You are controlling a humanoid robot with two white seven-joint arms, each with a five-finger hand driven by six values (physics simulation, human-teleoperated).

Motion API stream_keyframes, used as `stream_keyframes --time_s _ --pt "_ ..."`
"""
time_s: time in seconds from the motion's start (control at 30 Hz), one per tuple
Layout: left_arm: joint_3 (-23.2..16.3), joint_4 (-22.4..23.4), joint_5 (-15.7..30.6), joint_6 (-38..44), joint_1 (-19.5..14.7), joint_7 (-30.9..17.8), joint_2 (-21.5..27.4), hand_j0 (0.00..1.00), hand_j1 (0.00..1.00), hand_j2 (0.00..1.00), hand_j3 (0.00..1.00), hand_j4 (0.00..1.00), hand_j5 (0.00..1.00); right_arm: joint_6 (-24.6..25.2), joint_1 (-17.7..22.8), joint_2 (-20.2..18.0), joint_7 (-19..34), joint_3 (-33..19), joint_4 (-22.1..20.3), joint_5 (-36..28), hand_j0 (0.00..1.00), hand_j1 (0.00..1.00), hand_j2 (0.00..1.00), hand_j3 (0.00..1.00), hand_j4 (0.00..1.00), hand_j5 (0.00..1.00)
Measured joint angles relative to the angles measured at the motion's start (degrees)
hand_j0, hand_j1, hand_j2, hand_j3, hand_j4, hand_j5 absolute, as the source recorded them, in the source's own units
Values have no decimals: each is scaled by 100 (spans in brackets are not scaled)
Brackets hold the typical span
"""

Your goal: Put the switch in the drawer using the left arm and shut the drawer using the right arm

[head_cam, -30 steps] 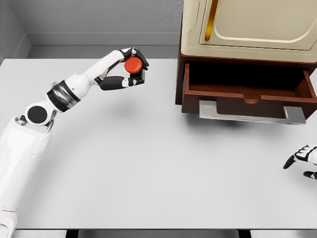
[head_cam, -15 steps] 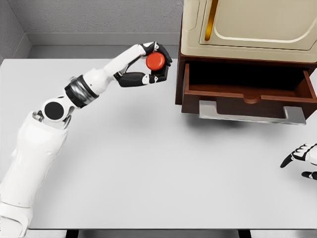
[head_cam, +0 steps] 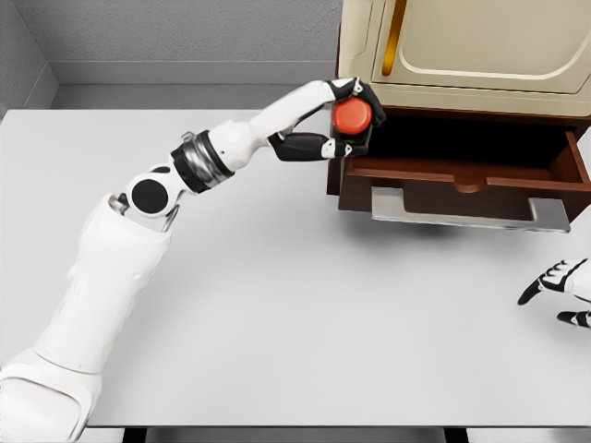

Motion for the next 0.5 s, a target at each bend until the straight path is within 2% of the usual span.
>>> stream_keyframes --time_s 0.33,0.5 --pt "-17 -13 -1223 -15 -237 9 -498 33 33 33 33 33 33 -2 -79 -1 0 1 0 -4 65 65 65 65 65 65" --pt "-27 -7 -1838 -23 -325 11 -585 33 33 33 33 33 33 -2 -79 -53 0 -74 0 -150 65 65 65 65 65 65"
